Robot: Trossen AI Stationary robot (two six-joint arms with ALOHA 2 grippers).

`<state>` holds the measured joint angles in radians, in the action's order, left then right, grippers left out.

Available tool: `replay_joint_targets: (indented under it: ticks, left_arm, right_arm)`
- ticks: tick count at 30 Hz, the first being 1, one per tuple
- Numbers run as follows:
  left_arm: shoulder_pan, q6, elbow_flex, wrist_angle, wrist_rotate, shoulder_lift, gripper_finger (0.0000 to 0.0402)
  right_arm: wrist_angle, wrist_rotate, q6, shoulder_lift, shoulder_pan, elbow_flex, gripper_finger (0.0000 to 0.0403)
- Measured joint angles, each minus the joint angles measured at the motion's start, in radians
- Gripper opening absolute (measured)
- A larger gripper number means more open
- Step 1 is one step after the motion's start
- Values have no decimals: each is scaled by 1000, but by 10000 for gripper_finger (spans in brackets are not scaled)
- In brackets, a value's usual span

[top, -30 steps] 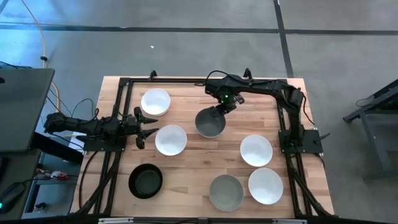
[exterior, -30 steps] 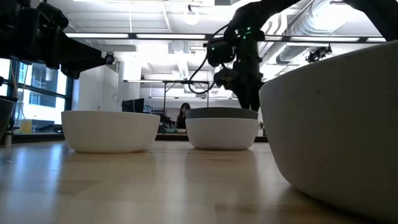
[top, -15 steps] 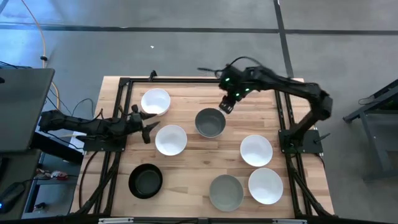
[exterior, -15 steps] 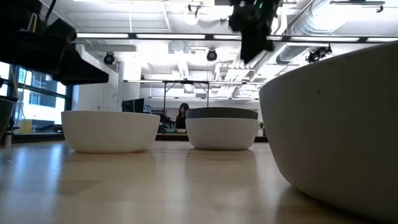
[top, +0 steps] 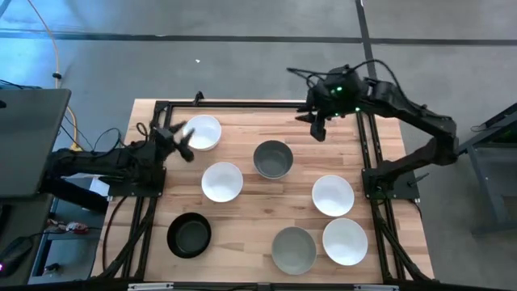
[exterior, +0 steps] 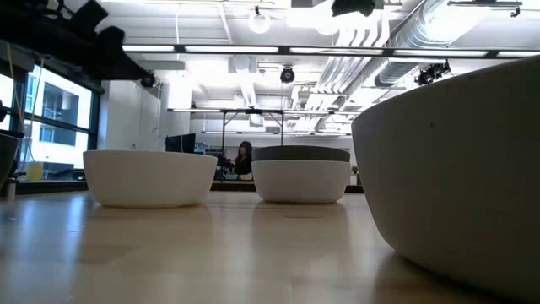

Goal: Nest bowls inside each other
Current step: Stack the white bowl on top of the gray bowl

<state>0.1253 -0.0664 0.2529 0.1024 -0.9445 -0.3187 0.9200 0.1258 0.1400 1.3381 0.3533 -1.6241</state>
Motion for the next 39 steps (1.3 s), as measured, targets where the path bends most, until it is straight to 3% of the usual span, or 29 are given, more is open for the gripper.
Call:
replay_joint_targets:
  ticks: [3,10,14,22,30,35,39]
  left_arm:
    - [12,-191,0,1,-165,0,181]
    - [45,-388,0,-75,-170,-53,181]
    - [124,-392,48,-97,-50,-112,181]
    - [440,-371,402,350,314,-387,181]
    - [728,-102,687,660,735,-711,181]
    - [871,104,755,826,809,-837,181]
    - [890,162,764,826,833,-878,181]
  right_arm:
    - [-83,0,27,-25,0,0,110]
    - [-156,-1,113,-55,0,0,110]
    - [-156,-2,144,-56,0,0,110]
    - [-68,8,130,-56,0,0,110]
    - [20,148,130,-56,0,4,110]
    - [27,185,130,-56,-1,4,110]
    - [25,185,135,-56,0,4,110]
